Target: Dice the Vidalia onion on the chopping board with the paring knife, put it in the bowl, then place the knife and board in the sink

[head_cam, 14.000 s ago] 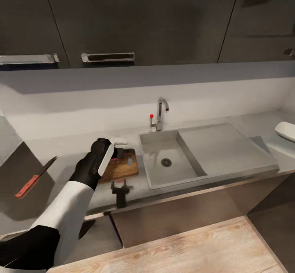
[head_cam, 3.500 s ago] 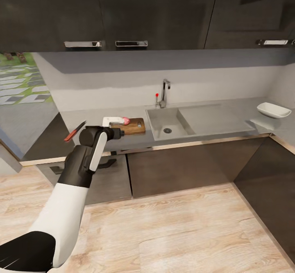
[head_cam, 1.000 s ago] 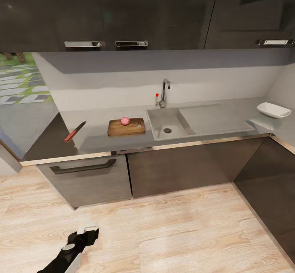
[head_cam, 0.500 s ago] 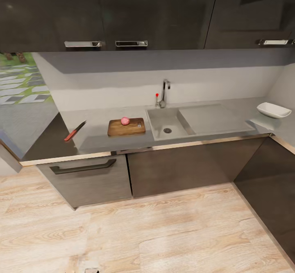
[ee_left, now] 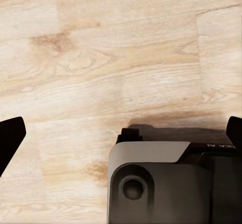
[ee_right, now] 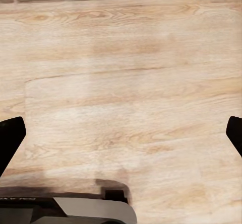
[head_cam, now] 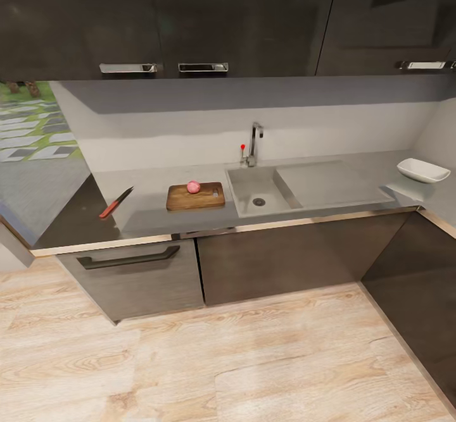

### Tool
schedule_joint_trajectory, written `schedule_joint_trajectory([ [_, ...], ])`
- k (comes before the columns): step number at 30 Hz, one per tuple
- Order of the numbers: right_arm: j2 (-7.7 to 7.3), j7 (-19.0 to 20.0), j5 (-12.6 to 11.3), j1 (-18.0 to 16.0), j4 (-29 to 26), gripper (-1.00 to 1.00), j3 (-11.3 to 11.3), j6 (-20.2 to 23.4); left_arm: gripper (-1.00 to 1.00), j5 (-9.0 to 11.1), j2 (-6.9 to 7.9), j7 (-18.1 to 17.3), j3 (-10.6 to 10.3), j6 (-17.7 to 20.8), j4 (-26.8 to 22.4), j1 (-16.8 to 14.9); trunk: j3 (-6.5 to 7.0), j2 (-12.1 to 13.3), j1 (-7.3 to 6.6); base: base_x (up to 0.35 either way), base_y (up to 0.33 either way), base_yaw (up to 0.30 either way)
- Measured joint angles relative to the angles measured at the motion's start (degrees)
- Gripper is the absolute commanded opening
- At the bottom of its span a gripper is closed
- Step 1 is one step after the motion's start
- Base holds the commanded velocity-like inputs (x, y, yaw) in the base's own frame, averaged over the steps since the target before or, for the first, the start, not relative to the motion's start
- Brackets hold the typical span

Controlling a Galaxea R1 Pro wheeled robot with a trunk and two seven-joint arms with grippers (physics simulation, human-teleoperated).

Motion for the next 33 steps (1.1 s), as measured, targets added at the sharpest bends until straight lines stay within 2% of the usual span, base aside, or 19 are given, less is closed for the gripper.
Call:
schedule_joint_trajectory([
  [14, -0.03, 0.0, 0.0, 0.0, -0.1, 1.00, 0.0, -0.1, 1.00, 0.0, -0.67, -0.1, 0.0, 0.0, 0.5, 0.0, 0.00, 0.0, 0.00, 0.000, 0.000, -0.020],
  [33, -0.10, 0.0, 0.0, 0.0, -0.2, 1.00, -0.1, -0.1, 1.00, 0.0, -0.66, -0.1, 0.0, 0.0, 0.6, 0.0, 0.80, 0.0, 0.00, 0.000, 0.000, -0.231],
])
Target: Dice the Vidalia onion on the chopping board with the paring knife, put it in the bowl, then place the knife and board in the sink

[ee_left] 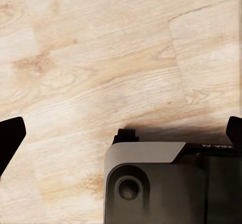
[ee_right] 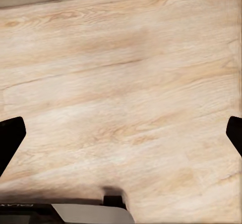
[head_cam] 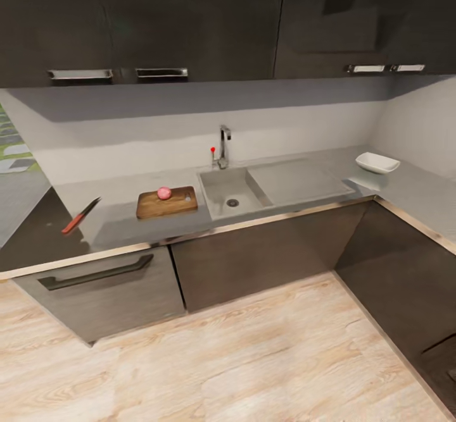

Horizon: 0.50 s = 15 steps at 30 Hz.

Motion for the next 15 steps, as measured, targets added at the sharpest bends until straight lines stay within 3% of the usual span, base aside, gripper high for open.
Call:
schedule_joint_trajectory([
  [15, -0.02, 0.0, 0.0, 0.0, -0.1, 1.00, 0.0, 0.0, 1.00, 0.2, 0.19, 0.1, 0.0, -0.1, 0.0, 0.0, 0.75, 0.0, 0.00, 0.000, 0.000, -0.245],
])
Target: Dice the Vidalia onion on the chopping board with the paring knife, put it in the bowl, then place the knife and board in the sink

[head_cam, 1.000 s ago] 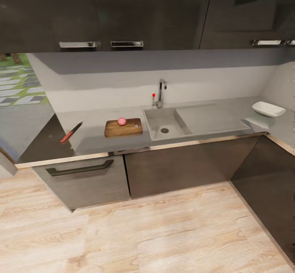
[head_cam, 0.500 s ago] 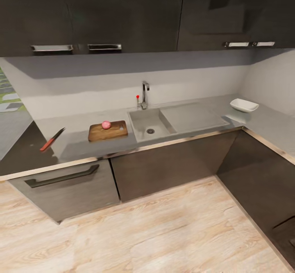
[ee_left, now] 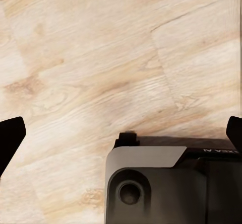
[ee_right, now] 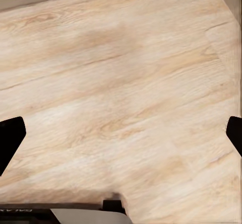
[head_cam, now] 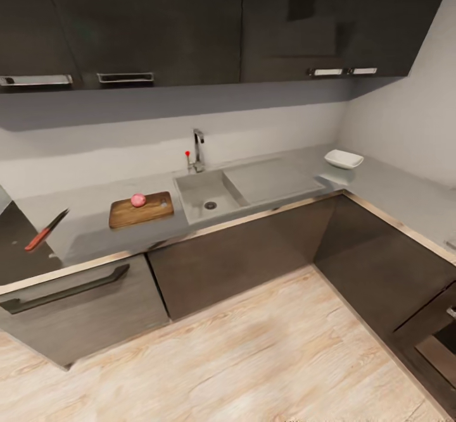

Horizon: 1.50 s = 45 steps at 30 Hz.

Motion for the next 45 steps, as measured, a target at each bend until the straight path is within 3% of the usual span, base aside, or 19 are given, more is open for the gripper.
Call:
schedule_joint_trajectory([
  [4, 0.00, 0.0, 0.0, 0.0, 0.0, 1.00, 0.0, 0.0, 1.00, 0.0, 0.05, 0.0, 0.0, -0.3, 0.0, 0.0, 0.21, 0.0, 0.00, 0.000, 0.000, -0.214],
  [12, 0.00, 0.0, 0.0, 0.0, 0.0, 1.00, 0.0, 0.0, 1.00, 0.1, 0.06, 0.0, 0.0, -6.1, 1.5, 0.0, 0.35, 0.0, 0.00, 0.000, 0.000, -0.047],
  [31, -0.05, 0.1, 0.1, 0.0, 1.1, 1.00, 0.5, 0.4, 1.00, 0.1, 0.06, 0.0, 0.0, -6.6, 2.4, 0.0, 0.35, 0.0, 0.00, 0.000, 0.000, 0.000],
  [38, 0.04, 0.2, 0.1, 0.0, 8.3, 1.00, 0.6, 0.5, 1.00, 0.1, 0.13, 0.0, 0.0, -6.6, 2.5, 0.0, 0.35, 0.0, 0.00, 0.000, 0.000, 0.000],
  [45, 0.03, 0.1, 0.1, 0.0, 10.9, 1.00, 0.6, 0.5, 1.00, 0.1, 0.14, 0.0, 0.0, -6.6, 2.9, 0.0, 0.35, 0.0, 0.00, 0.000, 0.000, 0.000],
])
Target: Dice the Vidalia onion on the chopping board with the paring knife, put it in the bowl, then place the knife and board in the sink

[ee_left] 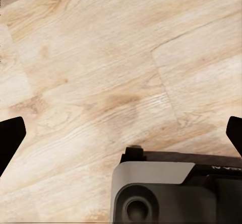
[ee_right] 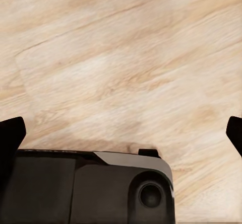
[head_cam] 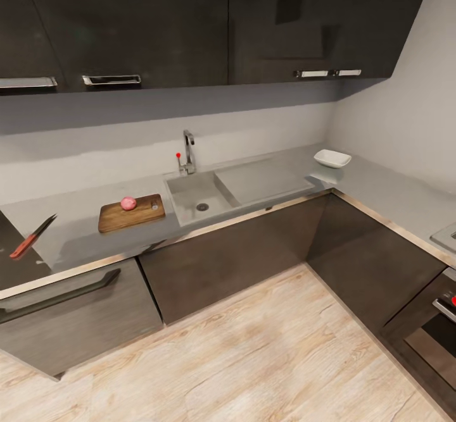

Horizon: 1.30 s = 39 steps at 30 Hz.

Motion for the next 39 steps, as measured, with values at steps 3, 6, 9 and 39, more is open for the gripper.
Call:
schedule_joint_trajectory([
  [3, -0.01, 0.0, 0.0, 0.0, 0.2, 1.00, 0.0, 0.0, 1.00, 0.0, -0.03, 0.0, 0.0, 0.0, 0.3, 0.0, 0.00, 0.0, 0.00, 0.000, 0.000, 0.000],
  [6, -0.01, 0.0, 0.0, 0.0, 0.3, 1.00, 0.0, 0.0, 1.00, 0.0, -0.07, 0.0, 0.0, 0.0, 0.4, 0.0, 0.00, 0.0, 0.00, 0.000, 0.000, 0.000],
  [9, -0.01, 0.0, 0.0, 0.0, 0.3, 1.00, 0.0, 0.0, 1.00, 0.0, -0.05, 0.0, 0.0, 0.0, 0.4, 0.0, 0.00, 0.0, 0.00, 0.000, 0.000, 0.000],
  [39, -0.01, 0.0, 0.0, 0.0, 0.3, 1.00, 0.0, 0.0, 1.00, 0.2, 1.11, -5.9, 0.4, 0.0, 2.1, 0.0, 0.00, 0.0, 0.00, 0.000, 0.000, 0.000],
])
